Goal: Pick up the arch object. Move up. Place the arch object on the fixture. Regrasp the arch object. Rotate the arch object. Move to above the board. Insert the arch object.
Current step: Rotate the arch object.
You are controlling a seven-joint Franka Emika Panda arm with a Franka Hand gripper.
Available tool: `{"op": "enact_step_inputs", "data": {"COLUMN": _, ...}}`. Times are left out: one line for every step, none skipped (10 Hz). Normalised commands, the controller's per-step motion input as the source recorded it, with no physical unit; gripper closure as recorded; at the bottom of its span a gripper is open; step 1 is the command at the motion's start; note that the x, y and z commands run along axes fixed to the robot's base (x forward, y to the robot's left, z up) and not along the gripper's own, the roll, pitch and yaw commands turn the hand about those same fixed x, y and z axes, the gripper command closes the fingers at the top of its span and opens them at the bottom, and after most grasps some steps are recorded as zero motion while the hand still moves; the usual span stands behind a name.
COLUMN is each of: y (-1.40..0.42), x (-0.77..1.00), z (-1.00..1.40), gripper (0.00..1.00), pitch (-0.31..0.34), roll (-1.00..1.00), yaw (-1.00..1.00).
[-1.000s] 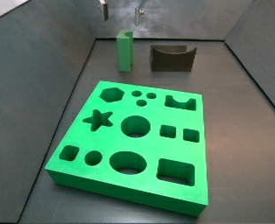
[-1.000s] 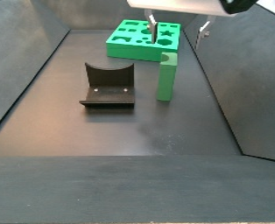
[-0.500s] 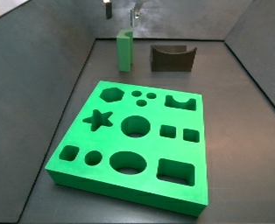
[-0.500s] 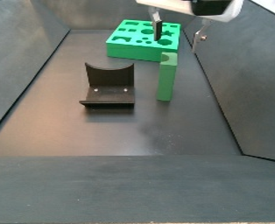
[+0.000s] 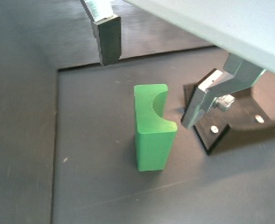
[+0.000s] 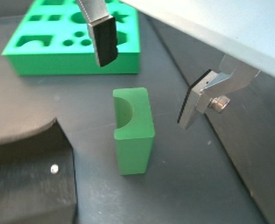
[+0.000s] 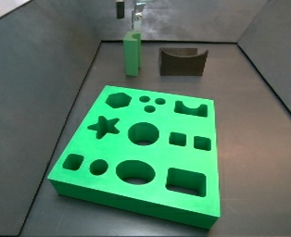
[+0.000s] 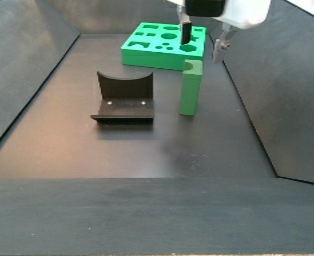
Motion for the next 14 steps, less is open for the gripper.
{"op": "enact_step_inputs", "data": {"y": 0.02, "x": 0.02, "z": -0.02, "gripper": 0.0, "pitch": 0.011, "roll": 0.0, "yaw": -1.0}}
{"op": "enact_step_inputs", "data": {"y": 0.02, "x": 0.02, "z": -0.02, "gripper": 0.0, "pitch": 0.012, "roll": 0.0, "yaw": -1.0}}
{"op": "enact_step_inputs", "data": {"y": 0.02, "x": 0.02, "z": -0.02, "gripper": 0.0, "pitch": 0.015, "roll": 0.0, "yaw": -1.0}}
{"op": "enact_step_inputs", "data": {"y": 0.02, "x": 0.02, "z": -0.02, "gripper": 0.0, "pitch": 0.018, "roll": 0.0, "yaw": -1.0}}
{"op": "enact_step_inputs", "data": {"y": 0.02, "x": 0.02, "z": -0.02, "gripper": 0.0, "pitch": 0.023, "roll": 0.0, "yaw": -1.0}}
{"op": "enact_step_inputs", "data": {"y": 0.02, "x": 0.02, "z": -0.02, "gripper": 0.0, "pitch": 0.023, "roll": 0.0, "yaw": -0.84}}
{"op": "enact_step_inputs", "data": {"y": 0.02, "x": 0.02, "z": -0.02, "gripper": 0.0, "pitch": 0.023, "roll": 0.0, "yaw": -0.44}}
{"op": "enact_step_inputs", "data": {"y": 0.02, "x": 0.02, "z": -0.02, "gripper": 0.0, "pitch": 0.023, "roll": 0.0, "yaw": -0.31}}
{"op": "enact_step_inputs", "data": {"y": 0.0, "x": 0.0, "z": -1.0, "gripper": 0.0, "pitch": 0.022, "roll": 0.0, "yaw": -0.2}}
{"op": "enact_step_inputs", "data": {"y": 0.0, "x": 0.01, "z": -1.0, "gripper": 0.0, "pitch": 0.01, "roll": 0.0, "yaw": -0.12}}
{"op": "enact_step_inputs", "data": {"y": 0.0, "x": 0.02, "z": -1.0, "gripper": 0.0, "pitch": -0.016, "roll": 0.0, "yaw": -0.08}}
{"op": "enact_step_inputs", "data": {"y": 0.01, "x": 0.02, "z": -0.99, "gripper": 0.0, "pitch": -0.026, "roll": -0.02, "yaw": -0.06}}
{"op": "enact_step_inputs", "data": {"y": 0.01, "x": 0.02, "z": -0.83, "gripper": 0.0, "pitch": -0.032, "roll": -0.03, "yaw": -0.06}}
{"op": "enact_step_inputs", "data": {"y": 0.01, "x": 0.02, "z": -0.68, "gripper": 0.0, "pitch": -0.036, "roll": -0.04, "yaw": -0.05}}
